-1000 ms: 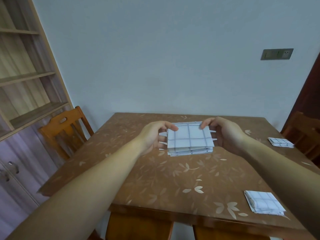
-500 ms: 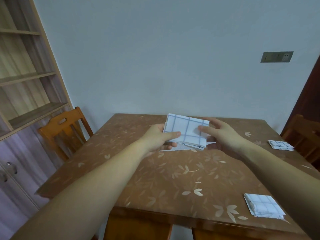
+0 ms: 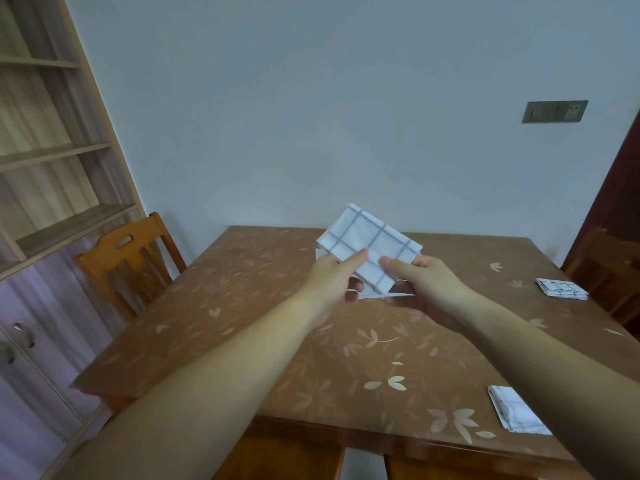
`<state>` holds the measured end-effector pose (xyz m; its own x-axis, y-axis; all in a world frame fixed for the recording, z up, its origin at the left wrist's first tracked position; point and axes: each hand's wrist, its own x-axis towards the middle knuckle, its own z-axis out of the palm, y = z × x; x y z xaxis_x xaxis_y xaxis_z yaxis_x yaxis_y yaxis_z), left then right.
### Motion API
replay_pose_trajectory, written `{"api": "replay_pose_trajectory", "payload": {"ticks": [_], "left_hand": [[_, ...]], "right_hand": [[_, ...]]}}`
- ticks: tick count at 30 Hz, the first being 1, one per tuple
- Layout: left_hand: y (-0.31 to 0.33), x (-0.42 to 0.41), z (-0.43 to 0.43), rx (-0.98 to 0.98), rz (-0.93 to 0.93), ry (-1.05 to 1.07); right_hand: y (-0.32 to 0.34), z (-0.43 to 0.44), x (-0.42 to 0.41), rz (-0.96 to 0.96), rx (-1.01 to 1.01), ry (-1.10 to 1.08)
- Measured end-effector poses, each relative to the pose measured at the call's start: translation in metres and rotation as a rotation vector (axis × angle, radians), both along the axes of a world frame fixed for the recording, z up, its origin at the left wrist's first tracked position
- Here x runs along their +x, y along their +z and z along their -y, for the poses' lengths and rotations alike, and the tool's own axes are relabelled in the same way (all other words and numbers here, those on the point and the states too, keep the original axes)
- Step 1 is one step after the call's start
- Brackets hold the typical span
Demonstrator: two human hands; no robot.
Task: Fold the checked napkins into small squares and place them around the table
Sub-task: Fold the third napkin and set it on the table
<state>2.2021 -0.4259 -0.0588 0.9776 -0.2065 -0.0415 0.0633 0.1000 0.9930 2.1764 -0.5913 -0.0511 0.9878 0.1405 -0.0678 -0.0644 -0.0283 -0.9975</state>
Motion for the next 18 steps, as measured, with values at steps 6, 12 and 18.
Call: {"api": "replay_pose_trajectory", "payload": {"ticks": [6, 12, 18], "left_hand": [[0.011, 0.001, -0.017, 0.295, 0.040, -0.192], [0.013, -0.001, -0.023, 0.234, -0.041, -0.350], [0.008, -0.007, -0.024, 0.382, 0.059, -0.293]], "right_hand": [[0.014, 0.020, 0.000, -0.055, -0.077, 0.100], [0.017, 0.019, -0.003, -0.071, -0.110, 0.178], [0.015, 0.015, -0.006, 0.058, -0.199, 0.087]]}}
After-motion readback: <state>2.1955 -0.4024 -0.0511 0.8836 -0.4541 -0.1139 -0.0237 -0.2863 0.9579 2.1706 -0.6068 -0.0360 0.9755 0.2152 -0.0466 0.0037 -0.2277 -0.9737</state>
